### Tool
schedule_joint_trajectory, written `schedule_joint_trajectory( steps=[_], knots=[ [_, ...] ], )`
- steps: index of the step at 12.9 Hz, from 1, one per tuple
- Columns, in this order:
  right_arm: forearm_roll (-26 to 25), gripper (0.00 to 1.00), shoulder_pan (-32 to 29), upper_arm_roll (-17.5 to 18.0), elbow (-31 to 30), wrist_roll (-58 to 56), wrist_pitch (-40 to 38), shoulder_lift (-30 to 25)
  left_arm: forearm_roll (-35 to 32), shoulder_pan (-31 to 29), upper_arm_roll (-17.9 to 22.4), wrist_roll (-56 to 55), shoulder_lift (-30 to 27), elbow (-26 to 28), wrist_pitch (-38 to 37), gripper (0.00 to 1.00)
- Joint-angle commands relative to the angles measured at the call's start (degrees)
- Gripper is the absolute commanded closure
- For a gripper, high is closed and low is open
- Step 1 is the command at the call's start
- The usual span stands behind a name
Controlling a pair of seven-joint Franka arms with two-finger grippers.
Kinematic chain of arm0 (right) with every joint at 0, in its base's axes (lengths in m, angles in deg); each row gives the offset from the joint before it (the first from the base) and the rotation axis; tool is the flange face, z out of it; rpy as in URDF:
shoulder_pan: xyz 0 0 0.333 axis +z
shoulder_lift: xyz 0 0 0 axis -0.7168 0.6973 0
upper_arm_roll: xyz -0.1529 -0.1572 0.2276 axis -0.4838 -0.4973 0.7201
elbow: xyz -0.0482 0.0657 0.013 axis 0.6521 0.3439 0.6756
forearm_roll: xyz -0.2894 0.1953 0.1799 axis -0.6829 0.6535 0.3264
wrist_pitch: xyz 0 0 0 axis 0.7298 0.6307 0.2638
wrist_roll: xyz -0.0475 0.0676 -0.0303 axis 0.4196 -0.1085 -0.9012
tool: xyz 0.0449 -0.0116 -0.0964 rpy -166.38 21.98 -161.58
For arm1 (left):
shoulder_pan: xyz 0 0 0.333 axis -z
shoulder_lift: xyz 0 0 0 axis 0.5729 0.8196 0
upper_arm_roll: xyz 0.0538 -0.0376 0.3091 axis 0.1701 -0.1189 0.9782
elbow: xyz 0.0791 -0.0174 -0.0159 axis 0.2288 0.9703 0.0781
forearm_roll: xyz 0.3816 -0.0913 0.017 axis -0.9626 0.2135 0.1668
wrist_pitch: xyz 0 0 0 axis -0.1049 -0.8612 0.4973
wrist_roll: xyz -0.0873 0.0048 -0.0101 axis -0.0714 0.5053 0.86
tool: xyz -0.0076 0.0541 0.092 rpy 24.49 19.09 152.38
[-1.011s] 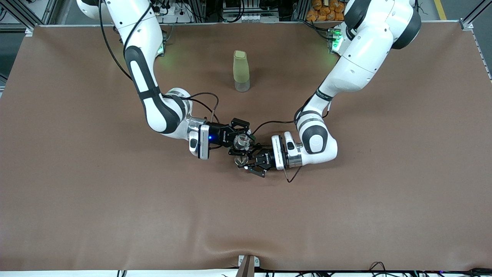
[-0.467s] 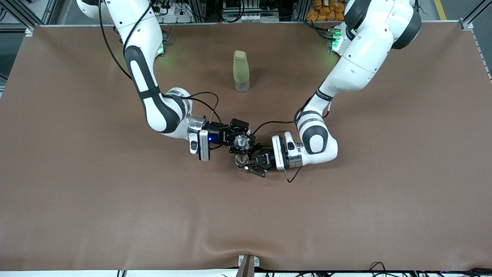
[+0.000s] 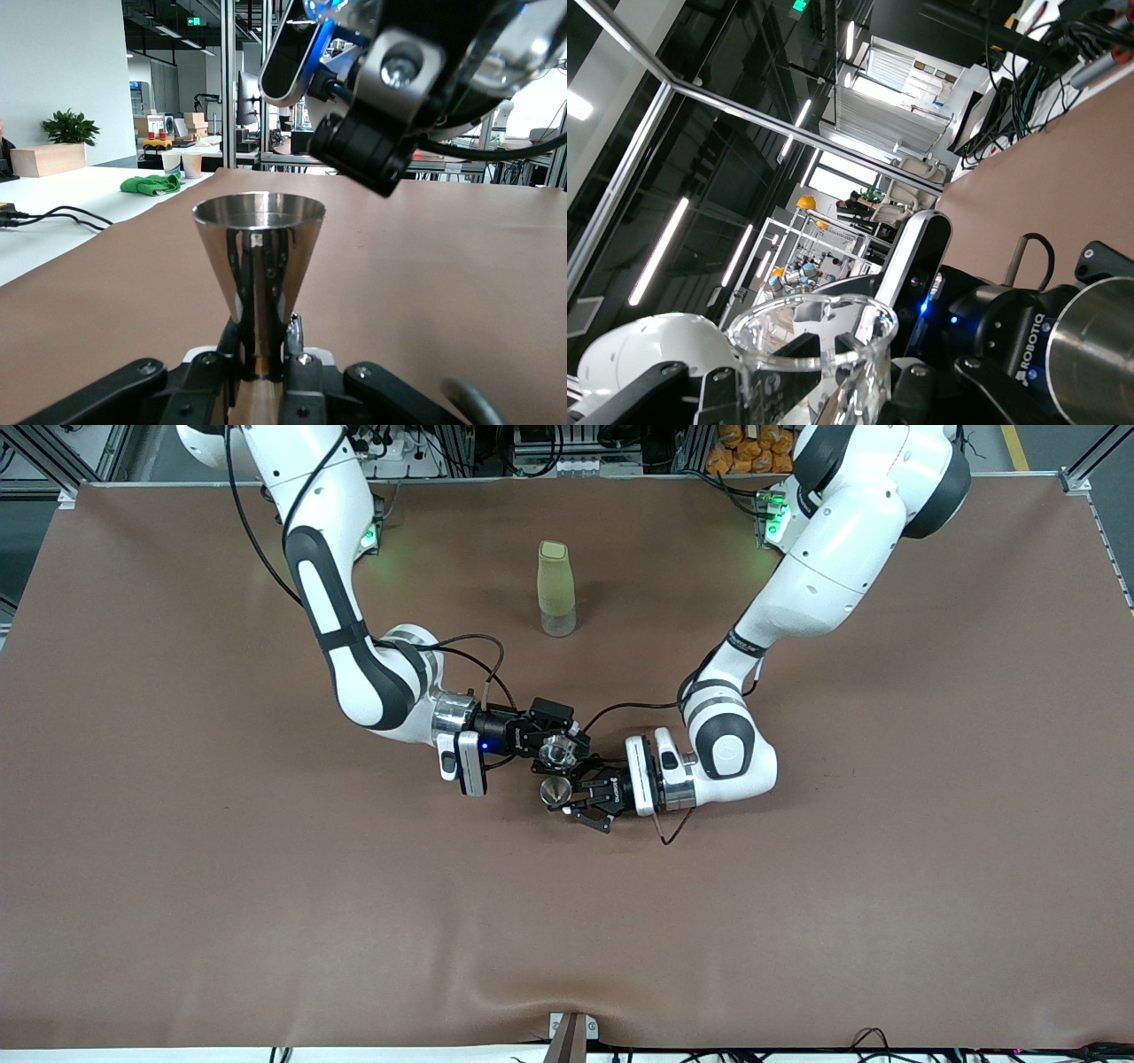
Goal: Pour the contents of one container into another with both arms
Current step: 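Tilt the beaker with the right gripper, pouring into the jigger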
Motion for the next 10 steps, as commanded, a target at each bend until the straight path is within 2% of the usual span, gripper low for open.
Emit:
schedule_joint_trajectory(
  steps=[1,10],
  knots=[
    [0.5,1.0,-0.6,0.7,-1.1,3.2,0.1,-1.5,1.8,0.2,0.1,0.1,-0.6,1.3,0.0,1.0],
    [0.5,1.0,-0.7,0.8,-0.7,15.9,-0.1,-1.5,1.7,0.0,0.1,0.5,-0.8,1.7,-0.1,1.0]
  ],
)
